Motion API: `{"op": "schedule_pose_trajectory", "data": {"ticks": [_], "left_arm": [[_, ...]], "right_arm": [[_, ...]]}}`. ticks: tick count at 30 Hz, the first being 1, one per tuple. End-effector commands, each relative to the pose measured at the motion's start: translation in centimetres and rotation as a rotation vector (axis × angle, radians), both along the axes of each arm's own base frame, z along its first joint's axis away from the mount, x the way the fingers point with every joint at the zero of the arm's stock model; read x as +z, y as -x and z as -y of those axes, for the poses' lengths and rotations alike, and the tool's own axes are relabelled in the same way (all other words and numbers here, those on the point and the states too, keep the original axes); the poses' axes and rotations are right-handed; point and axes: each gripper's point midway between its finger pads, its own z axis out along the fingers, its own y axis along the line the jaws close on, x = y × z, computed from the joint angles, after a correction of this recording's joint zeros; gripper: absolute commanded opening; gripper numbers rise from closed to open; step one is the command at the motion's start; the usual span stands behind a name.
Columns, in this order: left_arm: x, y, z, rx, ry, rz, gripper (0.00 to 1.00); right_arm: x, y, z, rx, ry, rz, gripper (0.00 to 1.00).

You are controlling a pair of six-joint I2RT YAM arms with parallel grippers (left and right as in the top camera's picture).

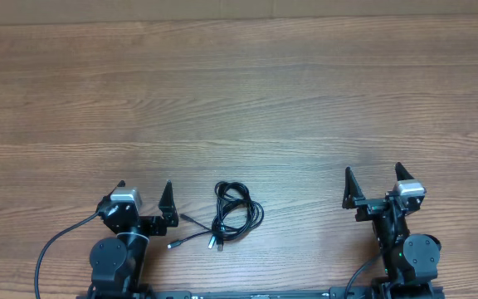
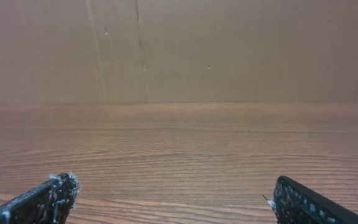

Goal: Untangle cables
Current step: 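Raise the left arm and move its gripper toward the cable bundle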

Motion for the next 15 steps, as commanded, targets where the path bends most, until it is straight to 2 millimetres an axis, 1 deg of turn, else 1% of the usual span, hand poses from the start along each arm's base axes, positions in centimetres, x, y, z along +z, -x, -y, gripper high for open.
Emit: {"op": "schedule_pose_trajectory", "data": {"ticks": [1,9,15], "left_arm": [[1.8,0.0,-0.4,0.018,-0.021,0.020,1.00],[1.2,-1.0,-0.3,0.015,-0.034,-0.096,1.00],[0.4,-2.1,-0.1,0.005,-0.040,-0.206,1.00]], "right_arm": [[-0.1,0.0,0.0,-0.001,0.004,0.007,1.00],[-0.1,0.0,0.0,-0.001,0.004,0.007,1.00],[-0.1,0.0,0.0,-0.001,0.004,0.007,1.00]]}}
